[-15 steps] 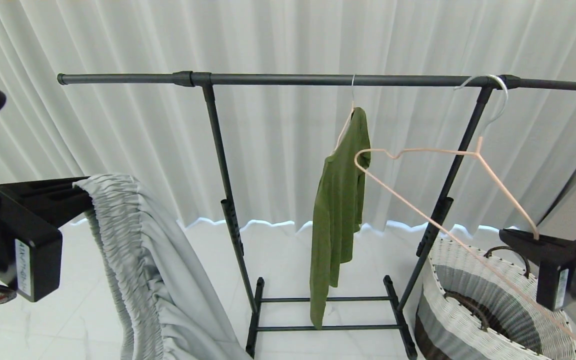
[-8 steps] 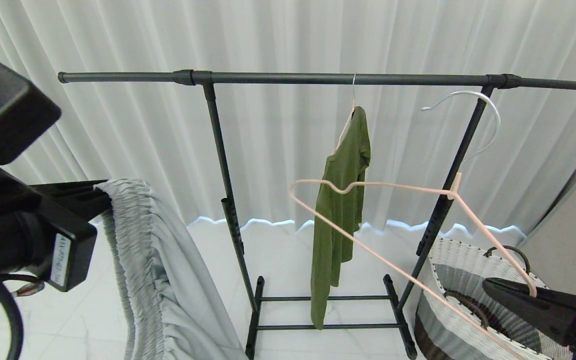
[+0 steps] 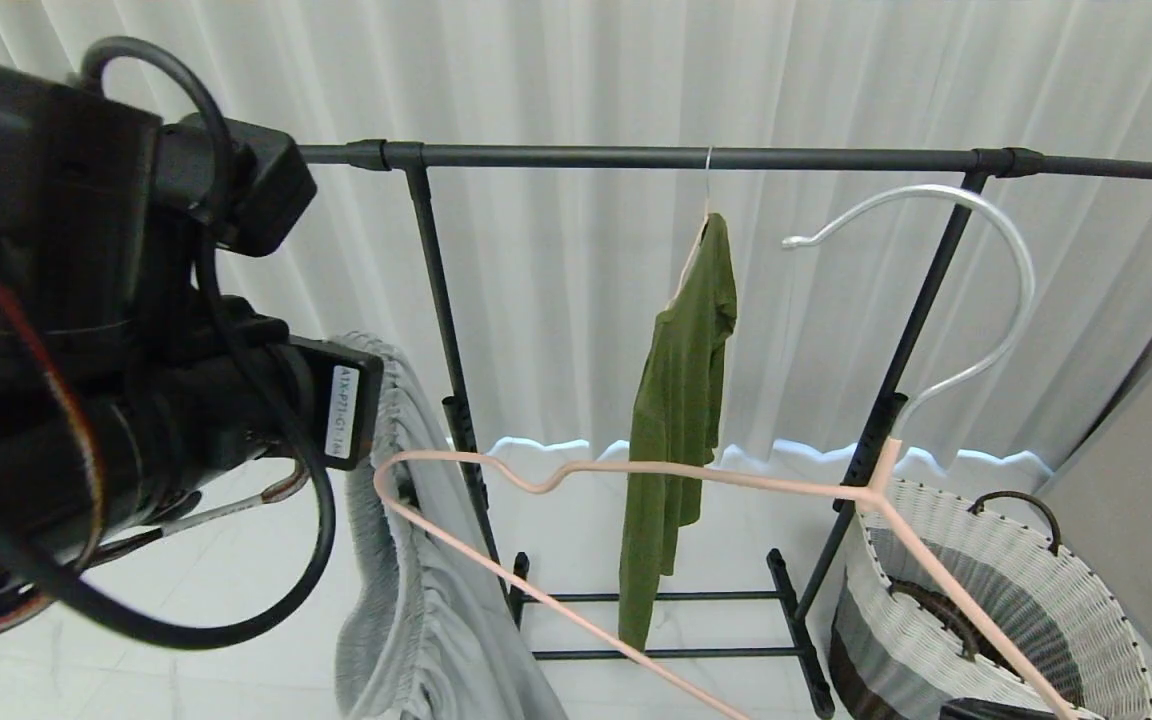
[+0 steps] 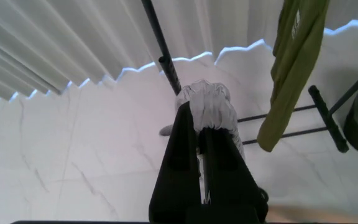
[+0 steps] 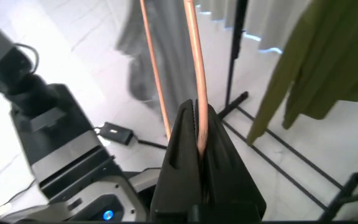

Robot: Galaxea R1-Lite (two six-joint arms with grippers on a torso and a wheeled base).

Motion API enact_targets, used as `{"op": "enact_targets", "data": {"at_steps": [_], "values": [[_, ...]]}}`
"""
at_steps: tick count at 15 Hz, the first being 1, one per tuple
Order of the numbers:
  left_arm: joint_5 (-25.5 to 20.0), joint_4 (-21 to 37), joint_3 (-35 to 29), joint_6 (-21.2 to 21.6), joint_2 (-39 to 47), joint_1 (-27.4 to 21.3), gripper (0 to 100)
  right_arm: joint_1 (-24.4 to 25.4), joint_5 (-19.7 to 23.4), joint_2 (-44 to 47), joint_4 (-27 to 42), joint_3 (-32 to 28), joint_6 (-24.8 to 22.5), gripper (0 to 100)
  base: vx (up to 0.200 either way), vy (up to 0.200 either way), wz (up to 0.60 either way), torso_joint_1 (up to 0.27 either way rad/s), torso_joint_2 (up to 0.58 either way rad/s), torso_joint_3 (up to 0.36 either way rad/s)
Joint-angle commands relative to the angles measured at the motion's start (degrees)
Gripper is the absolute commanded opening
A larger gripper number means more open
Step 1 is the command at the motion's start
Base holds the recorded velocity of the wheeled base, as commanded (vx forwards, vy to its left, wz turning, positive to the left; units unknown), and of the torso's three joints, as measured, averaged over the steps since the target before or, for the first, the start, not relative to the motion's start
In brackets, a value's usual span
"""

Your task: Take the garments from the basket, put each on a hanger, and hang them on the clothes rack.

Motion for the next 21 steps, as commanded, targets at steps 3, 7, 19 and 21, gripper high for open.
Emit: {"op": "enact_targets", "data": {"at_steps": [3, 7, 19, 21], "values": [[0.1, 0.0, -3.1, -0.5, 5.0, 2.0, 0, 1.0, -0.1, 2.3, 0.1, 0.6, 1.5, 0, 0.0, 0.0, 0.0, 0.0, 0.0, 0.0], [0.0, 0.0, -4.0, -0.4, 4.7, 1.6, 0, -0.8, -0.5, 6.7, -0.6, 1.1, 3.5, 0, 0.0, 0.0, 0.0, 0.0, 0.0, 0.0], [0.3, 0.3, -4.8, -0.3, 6.9, -3.3, 0, -8.6, -3.5, 18.9, -18.7, -0.3, 2.9, 0, 0.0, 0.0, 0.0, 0.0, 0.0, 0.0], [0.2, 0.2, -6.2, -0.5, 7.0, -4.9, 0, -8.5, -3.6, 20.1, -18.8, -1.1, 2.3, 0, 0.0, 0.0, 0.0, 0.0, 0.0, 0.0]]}}
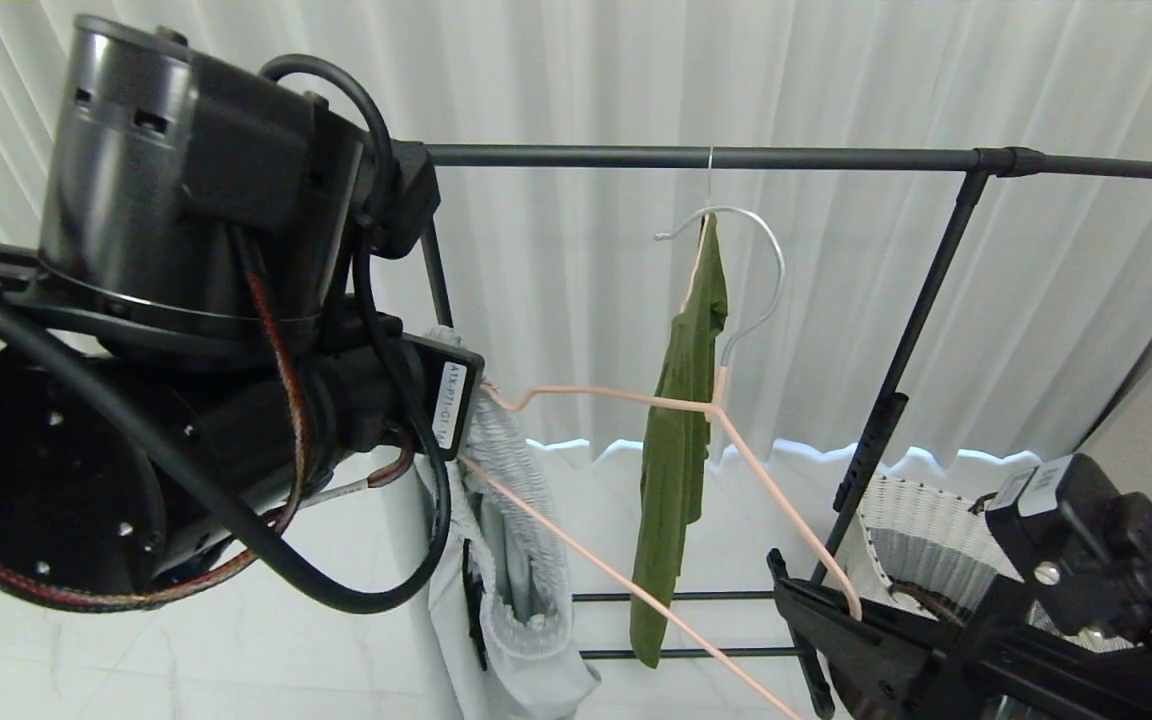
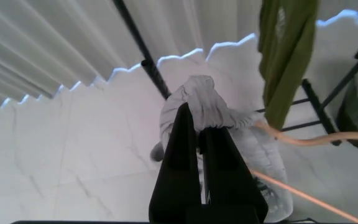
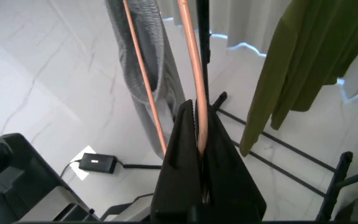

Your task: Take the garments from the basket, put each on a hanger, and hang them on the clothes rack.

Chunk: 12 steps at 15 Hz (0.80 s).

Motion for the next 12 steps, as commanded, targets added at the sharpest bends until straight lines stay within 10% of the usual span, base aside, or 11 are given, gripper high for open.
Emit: {"op": "enact_targets", "data": {"at_steps": [1, 12], "values": [[0.0, 0.0, -1.2, -0.2, 0.1, -1.2, 0, 0.1, -0.1, 2.0, -0.1, -0.7, -0.4, 0, 0.0, 0.0, 0.0, 0.0, 0.0, 0.0], [0.0, 0.0, -6.4, -6.4, -0.2, -13.9, 0, 0.1, -1.6, 11.6, -9.6, -2.0, -4.8, 0, 0.0, 0.0, 0.0, 0.0, 0.0, 0.0]]}}
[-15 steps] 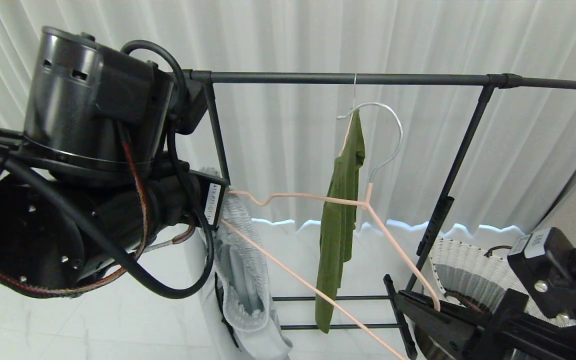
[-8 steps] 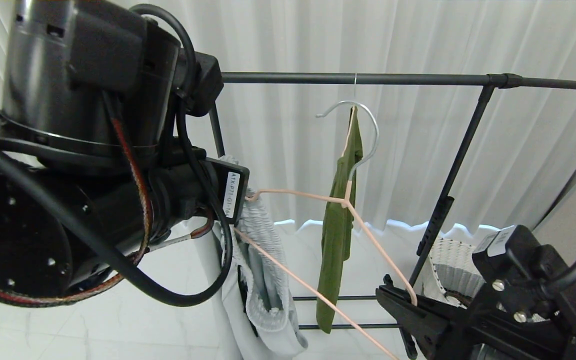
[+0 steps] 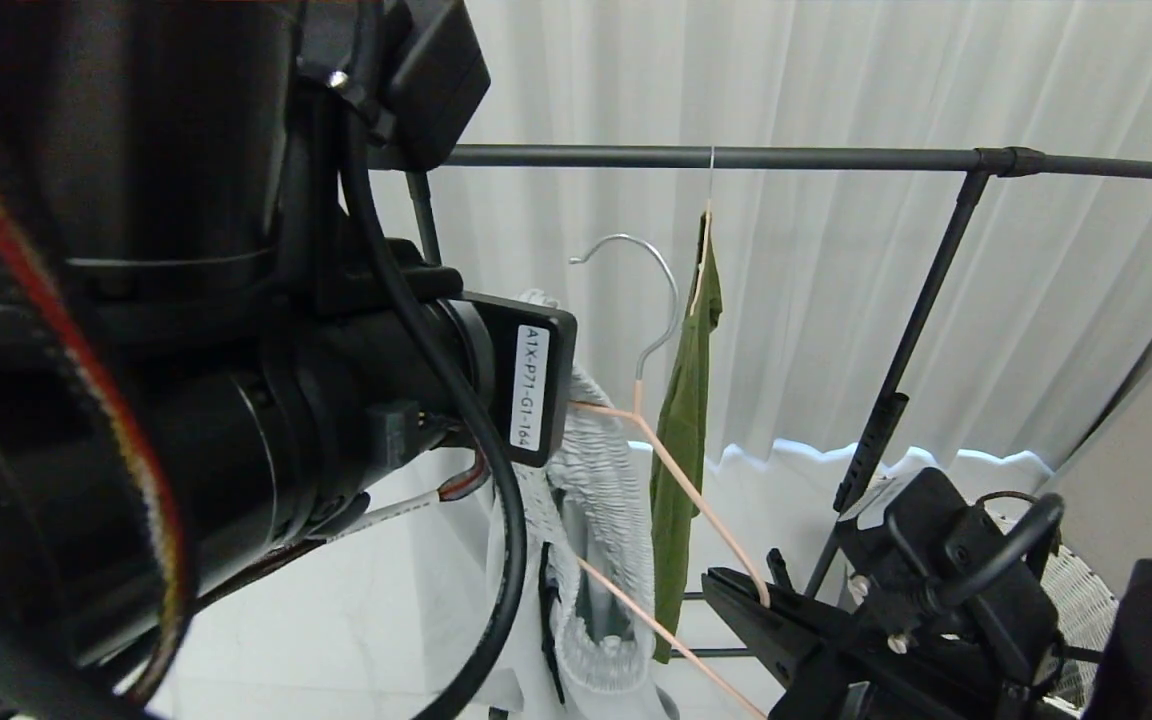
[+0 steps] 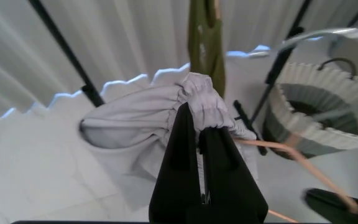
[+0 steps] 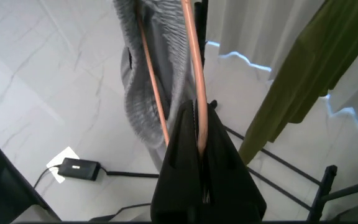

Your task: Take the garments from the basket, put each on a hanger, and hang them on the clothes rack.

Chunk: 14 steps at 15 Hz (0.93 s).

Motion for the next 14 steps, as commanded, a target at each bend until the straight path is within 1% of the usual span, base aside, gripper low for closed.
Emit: {"op": "enact_targets", "data": {"at_steps": [1, 3, 4, 8, 9, 11, 12, 14], "values": [[0.0, 0.0, -0.9, -0.7, -0.1, -2.1, 0, 0.0, 0.0, 1.4, -0.1, -0.6, 0.0, 0, 0.0, 0.0, 0.0, 0.0, 0.0, 0.0], [0.0, 0.0, -1.3, -1.9, -0.3, -5.6, 0, -0.1, 0.0, 1.8, -0.1, -0.8, -0.1, 0, 0.0, 0.0, 0.0, 0.0, 0.0, 0.0], [0.0, 0.0, -0.7, -2.0, -0.3, -5.7, 0, -0.2, 0.0, 1.6, -0.1, -1.1, -0.1, 0, 0.0, 0.0, 0.0, 0.0, 0.0, 0.0], [0.4, 0.1, 0.2, -1.9, 0.1, -5.4, 0, -0.5, -0.2, -0.4, -1.9, -1.1, -1.1, 0, 0.0, 0.0, 0.0, 0.0, 0.0, 0.0], [0.4, 0.1, 0.3, -2.0, 0.3, -4.6, 0, -0.5, -0.7, -1.2, -3.7, -0.8, -1.8, 0, 0.0, 0.0, 0.0, 0.0, 0.0, 0.0], [0.6, -0.1, 0.1, -1.8, 0.2, -3.0, 0, -0.5, -3.1, -2.2, -4.7, -0.6, -3.5, 0, 0.0, 0.0, 0.0, 0.0, 0.0, 0.0], [0.9, 0.0, -0.2, -1.8, 0.1, -2.9, 0, -0.5, -3.3, -2.4, -5.5, -0.5, -4.1, 0, 0.0, 0.0, 0.0, 0.0, 0.0, 0.0], [0.9, -0.1, 0.5, -1.8, 0.2, -3.2, 0, -0.5, -3.4, -2.2, -9.1, -0.1, -6.6, 0, 0.0, 0.0, 0.0, 0.0, 0.0, 0.0]]}}
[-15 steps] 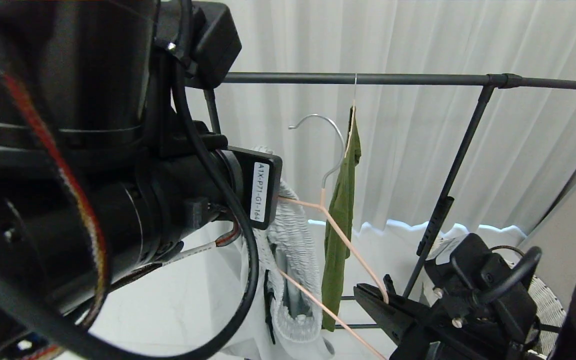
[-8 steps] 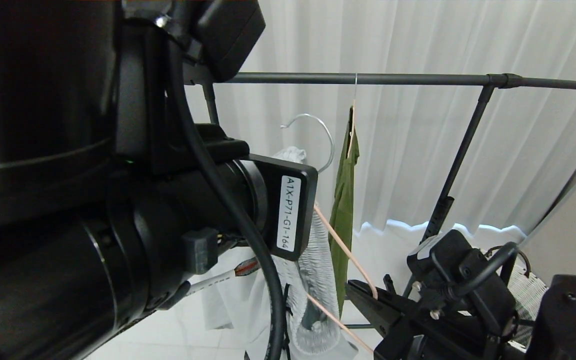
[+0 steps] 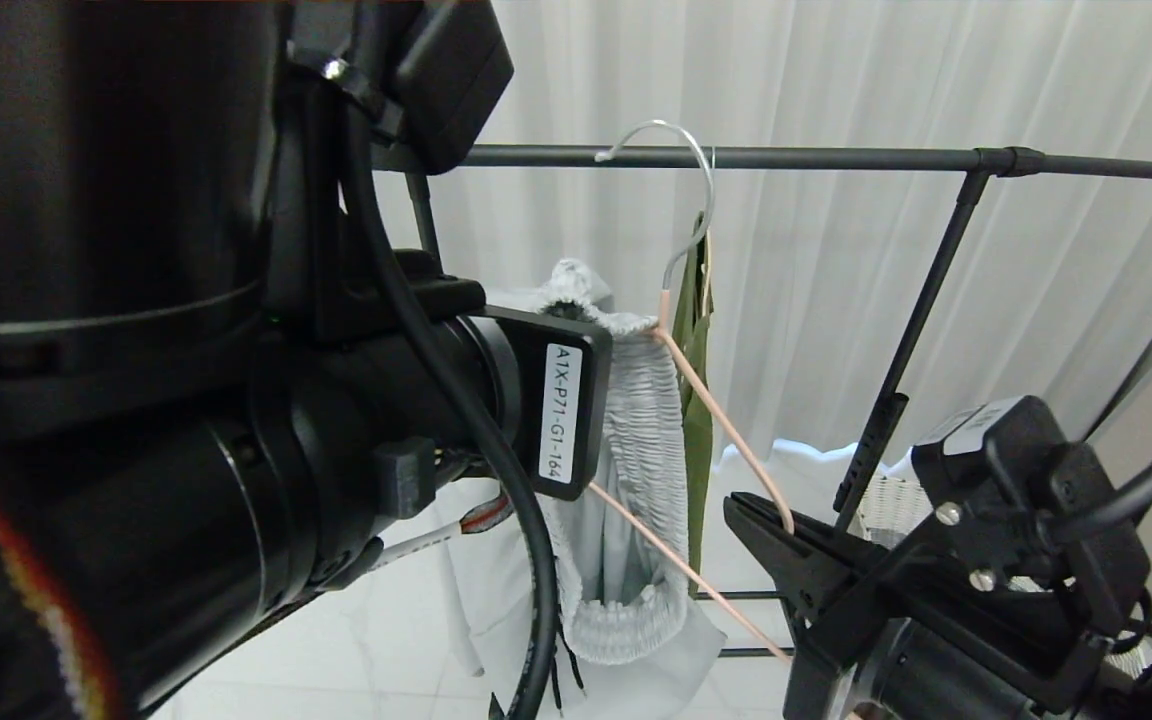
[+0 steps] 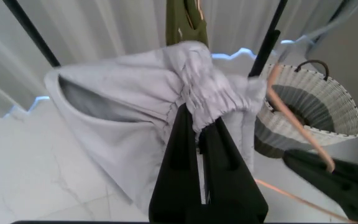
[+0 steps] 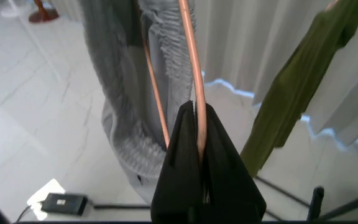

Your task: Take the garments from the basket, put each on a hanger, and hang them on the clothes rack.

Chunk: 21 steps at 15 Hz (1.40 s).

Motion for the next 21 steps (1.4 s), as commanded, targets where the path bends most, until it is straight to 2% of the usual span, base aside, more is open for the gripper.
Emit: {"op": "enact_targets", "data": {"at_steps": [1, 8, 16, 17, 21], "values": [[0.1, 0.0, 0.5, 0.0, 0.3, -0.1, 0, 0.0, 0.0, -0.2, -1.7, 0.9, -1.4, 0, 0.0, 0.0, 0.0, 0.0, 0.0, 0.0], [0.1, 0.0, 1.5, 0.0, 0.6, -0.4, 0, 0.0, 0.0, 0.0, -9.4, 2.2, -7.6, 0, 0.0, 0.0, 0.0, 0.0, 0.0, 0.0], [1.3, -0.2, 4.6, -0.2, 0.3, -2.8, 0, 0.0, 0.0, 0.4, -11.0, 2.0, -8.5, 0, 0.0, 0.0, 0.0, 0.0, 0.0, 0.0], [1.3, -0.2, 4.8, -0.2, 0.2, -2.9, 100, 0.0, 0.0, 0.4, -11.0, 1.9, -8.6, 0, 0.0, 0.0, 0.0, 0.0, 0.0, 0.0], [1.3, -0.2, 7.7, -0.3, -1.2, -2.8, 100, -0.9, 0.0, 0.3, -11.2, 1.9, -8.7, 0, 0.0, 0.0, 0.0, 0.0, 0.0, 0.0]]}}
